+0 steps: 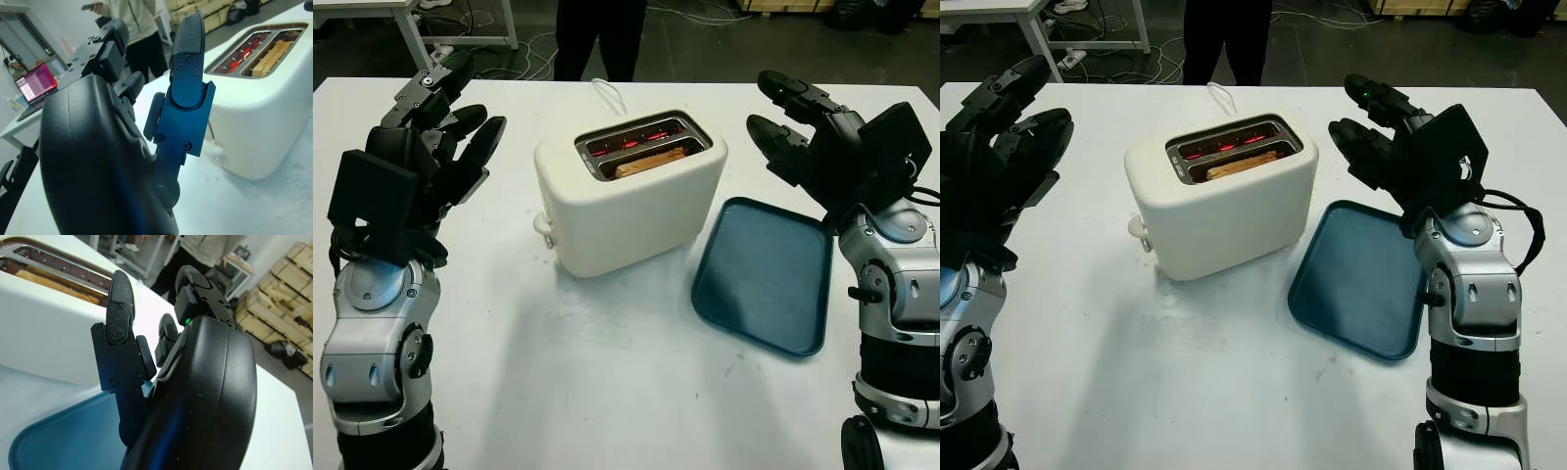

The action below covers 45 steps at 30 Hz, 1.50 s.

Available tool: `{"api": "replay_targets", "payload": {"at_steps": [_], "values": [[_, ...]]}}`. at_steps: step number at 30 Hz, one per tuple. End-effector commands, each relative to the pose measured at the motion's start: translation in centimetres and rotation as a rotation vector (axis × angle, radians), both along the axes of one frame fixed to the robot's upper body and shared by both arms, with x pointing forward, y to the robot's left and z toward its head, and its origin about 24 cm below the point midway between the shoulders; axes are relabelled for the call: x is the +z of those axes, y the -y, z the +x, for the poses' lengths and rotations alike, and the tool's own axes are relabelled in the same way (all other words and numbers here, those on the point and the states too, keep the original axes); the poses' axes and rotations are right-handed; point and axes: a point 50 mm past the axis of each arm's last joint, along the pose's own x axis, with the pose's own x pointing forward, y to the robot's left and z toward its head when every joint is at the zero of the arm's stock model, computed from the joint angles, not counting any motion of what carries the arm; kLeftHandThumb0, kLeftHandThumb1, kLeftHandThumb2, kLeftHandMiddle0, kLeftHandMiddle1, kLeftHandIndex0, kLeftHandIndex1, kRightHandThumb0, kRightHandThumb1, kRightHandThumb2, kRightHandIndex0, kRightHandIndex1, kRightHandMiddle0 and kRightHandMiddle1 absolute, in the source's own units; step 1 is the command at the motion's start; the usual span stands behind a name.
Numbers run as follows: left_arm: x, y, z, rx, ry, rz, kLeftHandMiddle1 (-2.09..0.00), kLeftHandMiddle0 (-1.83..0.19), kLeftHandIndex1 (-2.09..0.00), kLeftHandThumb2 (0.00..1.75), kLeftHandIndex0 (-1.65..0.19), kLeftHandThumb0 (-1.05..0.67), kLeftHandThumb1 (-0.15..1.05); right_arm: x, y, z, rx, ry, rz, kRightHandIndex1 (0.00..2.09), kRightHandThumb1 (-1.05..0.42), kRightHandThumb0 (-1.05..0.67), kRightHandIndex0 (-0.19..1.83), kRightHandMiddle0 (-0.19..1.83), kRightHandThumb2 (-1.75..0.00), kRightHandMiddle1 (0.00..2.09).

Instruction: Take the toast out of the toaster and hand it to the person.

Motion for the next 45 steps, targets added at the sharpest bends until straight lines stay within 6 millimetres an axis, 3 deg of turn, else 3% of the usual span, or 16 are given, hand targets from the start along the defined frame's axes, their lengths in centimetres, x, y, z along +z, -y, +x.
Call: {"api": "replay_targets", "payload": {"at_steps": [1, 45], "values": [[0.03, -0.13, -0.11, 0.004, 0.004, 0.001, -0.89, 0.00, -0.22, 0.26, -0.32, -0.60, 0.92, 0.78, 0.00, -0.07, -0.004, 0.023, -0.015, 0.02, -0.92, -0.45, 0.33, 0.34, -0.36, 0.01], [0.17, -0.26, -0.19, 0.009, 0.012, 0.023, -0.88, 0.00, -0.59, 0.24, -0.12, -0.65, 0.92, 0.98, -0.12, -0.17, 0.003, 0.023, -0.061, 0.02, -0.92, -0.46, 0.34, 0.33, -0.39, 0.01]]}}
